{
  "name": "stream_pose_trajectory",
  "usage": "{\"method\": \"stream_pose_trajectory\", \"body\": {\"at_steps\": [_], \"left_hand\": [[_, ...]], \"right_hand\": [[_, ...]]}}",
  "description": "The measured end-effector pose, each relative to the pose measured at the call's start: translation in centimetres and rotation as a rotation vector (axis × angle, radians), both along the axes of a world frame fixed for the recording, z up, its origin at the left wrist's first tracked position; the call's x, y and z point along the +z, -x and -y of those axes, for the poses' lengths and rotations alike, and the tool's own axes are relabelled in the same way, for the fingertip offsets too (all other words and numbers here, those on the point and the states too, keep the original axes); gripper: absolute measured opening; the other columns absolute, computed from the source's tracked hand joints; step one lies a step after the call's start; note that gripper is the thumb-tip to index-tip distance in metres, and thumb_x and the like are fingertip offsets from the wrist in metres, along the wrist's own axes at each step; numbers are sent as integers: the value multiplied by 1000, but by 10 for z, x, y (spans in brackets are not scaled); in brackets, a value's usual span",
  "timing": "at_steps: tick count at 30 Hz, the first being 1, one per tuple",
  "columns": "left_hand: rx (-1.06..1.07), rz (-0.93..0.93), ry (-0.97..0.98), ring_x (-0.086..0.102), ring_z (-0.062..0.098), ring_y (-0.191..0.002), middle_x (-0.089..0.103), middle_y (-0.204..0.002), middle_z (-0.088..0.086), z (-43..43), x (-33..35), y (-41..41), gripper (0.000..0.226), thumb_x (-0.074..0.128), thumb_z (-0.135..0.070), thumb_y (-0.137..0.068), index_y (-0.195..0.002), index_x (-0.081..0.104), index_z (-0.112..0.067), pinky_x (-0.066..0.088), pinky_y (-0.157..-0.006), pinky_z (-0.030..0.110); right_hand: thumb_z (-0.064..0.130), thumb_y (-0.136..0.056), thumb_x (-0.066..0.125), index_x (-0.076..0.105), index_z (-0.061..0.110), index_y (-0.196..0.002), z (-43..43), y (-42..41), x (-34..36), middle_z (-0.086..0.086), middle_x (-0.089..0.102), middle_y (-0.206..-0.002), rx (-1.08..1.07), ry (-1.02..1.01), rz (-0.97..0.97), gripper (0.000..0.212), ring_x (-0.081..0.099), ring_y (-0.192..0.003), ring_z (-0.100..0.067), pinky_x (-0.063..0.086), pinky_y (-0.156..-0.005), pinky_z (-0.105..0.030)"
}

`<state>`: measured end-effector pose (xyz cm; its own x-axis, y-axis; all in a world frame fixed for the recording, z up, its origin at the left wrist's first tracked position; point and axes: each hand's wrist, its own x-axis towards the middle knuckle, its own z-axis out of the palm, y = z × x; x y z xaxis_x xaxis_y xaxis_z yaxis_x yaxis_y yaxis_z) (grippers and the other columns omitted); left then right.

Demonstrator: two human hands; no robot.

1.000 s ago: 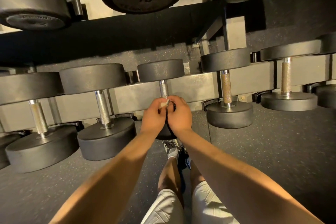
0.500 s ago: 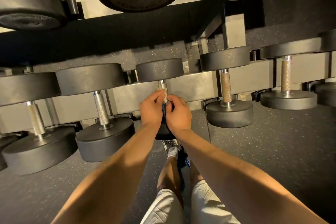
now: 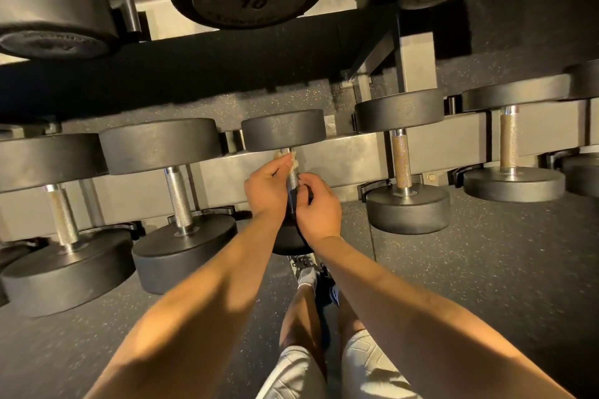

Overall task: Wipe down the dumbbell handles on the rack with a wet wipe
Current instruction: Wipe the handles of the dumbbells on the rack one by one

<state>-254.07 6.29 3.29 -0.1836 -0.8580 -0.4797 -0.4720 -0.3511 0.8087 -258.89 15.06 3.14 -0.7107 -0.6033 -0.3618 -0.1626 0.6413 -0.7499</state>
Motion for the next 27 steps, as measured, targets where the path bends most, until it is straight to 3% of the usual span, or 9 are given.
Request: {"method": "stream_pose_trajectory", "body": {"at_steps": [8,15,18,23,27], "left_hand": [[-54,86,-182,70,1,-99,77,-99,-16,-35,-8,-26,17,72,-18,-93,-100,80,-32,52,-100,25],[-201,268,-181,63,-1,-83,78,-103,-4,-40,5,-31,14,71,-18,-94,-104,80,-22,40,-69,-1],[-176,236,-167,64,0,-84,78,-103,-2,-41,12,-34,14,70,-17,-94,-104,80,-19,40,-66,-3],[-104,148,-45,69,14,-93,75,-101,-1,-55,23,-28,11,59,-26,-102,-109,67,-25,52,-80,27],[-121,84,-65,65,19,-98,68,-103,-1,-53,19,-21,20,42,-27,-108,-120,58,-23,50,-85,32]], "right_hand": [[7,-98,49,66,16,-118,-18,4,-3,-2,67,-115,-8,-50,93,28,62,-105,-21,50,-93,-35],[4,-95,54,69,12,-112,-28,-3,10,-5,70,-109,55,-67,89,24,61,-106,-23,50,-94,-37],[4,-95,54,66,13,-112,-33,2,17,-3,69,-109,26,-65,122,23,63,-104,-20,50,-92,-31],[13,-98,55,56,20,-114,-25,6,34,5,64,-109,44,33,159,17,61,-97,-12,50,-84,-27],[12,-98,58,66,19,-111,-11,8,26,0,63,-113,56,56,154,17,59,-98,-9,46,-86,-19]]}}
